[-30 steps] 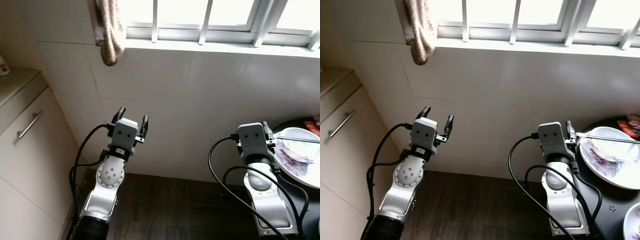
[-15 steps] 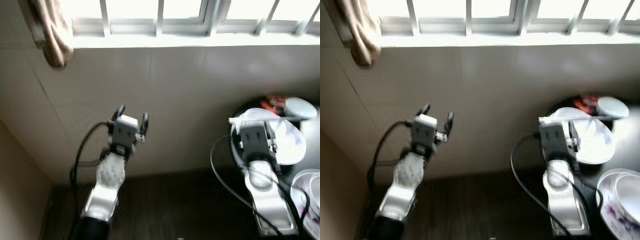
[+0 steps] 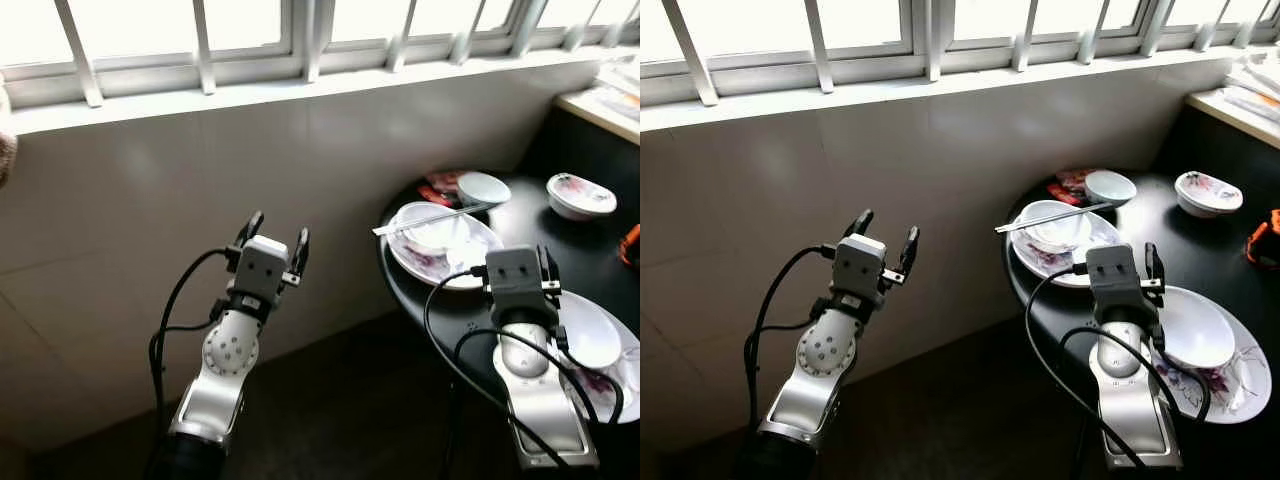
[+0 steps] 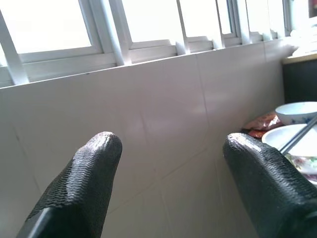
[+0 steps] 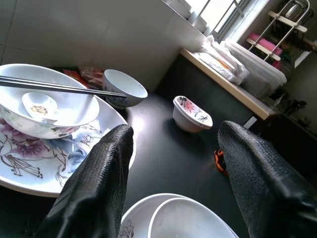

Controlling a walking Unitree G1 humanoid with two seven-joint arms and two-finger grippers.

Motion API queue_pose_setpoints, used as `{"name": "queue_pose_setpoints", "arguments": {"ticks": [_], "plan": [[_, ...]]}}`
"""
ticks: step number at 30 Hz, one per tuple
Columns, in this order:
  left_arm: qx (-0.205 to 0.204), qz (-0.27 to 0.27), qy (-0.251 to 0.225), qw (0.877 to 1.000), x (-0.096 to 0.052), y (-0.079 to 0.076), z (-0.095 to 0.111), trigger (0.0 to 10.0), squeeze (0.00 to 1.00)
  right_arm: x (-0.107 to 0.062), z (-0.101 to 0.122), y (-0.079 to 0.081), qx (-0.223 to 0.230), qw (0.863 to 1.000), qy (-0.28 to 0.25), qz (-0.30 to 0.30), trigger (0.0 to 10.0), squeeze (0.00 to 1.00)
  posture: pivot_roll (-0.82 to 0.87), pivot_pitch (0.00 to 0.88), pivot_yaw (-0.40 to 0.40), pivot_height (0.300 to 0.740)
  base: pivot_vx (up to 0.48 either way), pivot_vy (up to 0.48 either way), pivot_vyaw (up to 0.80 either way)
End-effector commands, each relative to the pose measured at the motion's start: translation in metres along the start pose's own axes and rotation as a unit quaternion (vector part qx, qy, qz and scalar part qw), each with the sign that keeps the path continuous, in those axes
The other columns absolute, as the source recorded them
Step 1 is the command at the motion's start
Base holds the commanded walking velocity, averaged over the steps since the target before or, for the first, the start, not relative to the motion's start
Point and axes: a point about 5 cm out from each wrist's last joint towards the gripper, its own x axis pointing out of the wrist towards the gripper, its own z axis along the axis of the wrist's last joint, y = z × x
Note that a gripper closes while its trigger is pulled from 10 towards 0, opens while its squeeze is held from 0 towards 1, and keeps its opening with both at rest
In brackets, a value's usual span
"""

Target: Kitchen organization

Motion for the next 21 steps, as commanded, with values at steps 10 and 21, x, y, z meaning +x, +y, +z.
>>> {"name": "queue_pose_setpoints", "arguments": {"ticks": [10, 21], "plan": [[0.001, 0.001, -0.006, 1.000, 0.0019, 0.0001, 0.0034, 10.0, 0.00, 0.0015, -0.0079, -0.0068, 0.026, 0.999, 0.042, -0.021, 10.0, 0.00, 0.02, 0.000, -0.046, 0.740, 0.000, 0.000, -0.80], [0.002, 0.000, -0.002, 1.000, 0.0024, -0.0008, 0.0026, 10.0, 0.00, 0.0101, 0.0001, 0.0022, 0.070, 0.996, 0.020, 0.060, 10.0, 0.00, 0.02, 0.000, -0.042, 0.740, 0.000, 0.000, -0.29]]}}
